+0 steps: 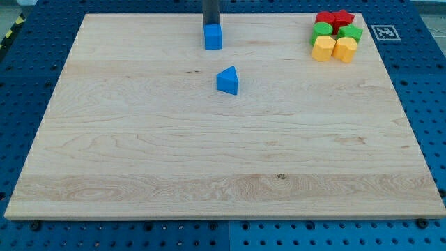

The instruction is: Move the blue cube to the left of the blue triangle

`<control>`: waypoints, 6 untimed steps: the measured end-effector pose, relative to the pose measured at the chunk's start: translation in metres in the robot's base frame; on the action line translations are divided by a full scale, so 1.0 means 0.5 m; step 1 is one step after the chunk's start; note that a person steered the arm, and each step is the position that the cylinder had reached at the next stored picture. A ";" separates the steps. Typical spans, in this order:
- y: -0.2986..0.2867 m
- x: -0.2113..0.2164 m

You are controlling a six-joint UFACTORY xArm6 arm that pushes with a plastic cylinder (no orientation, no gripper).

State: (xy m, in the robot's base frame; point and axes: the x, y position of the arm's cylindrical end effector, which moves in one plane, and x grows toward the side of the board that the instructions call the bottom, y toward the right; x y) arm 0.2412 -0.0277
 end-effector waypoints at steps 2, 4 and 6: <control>0.009 0.022; 0.009 0.057; 0.024 0.100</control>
State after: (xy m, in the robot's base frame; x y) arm 0.2912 -0.0156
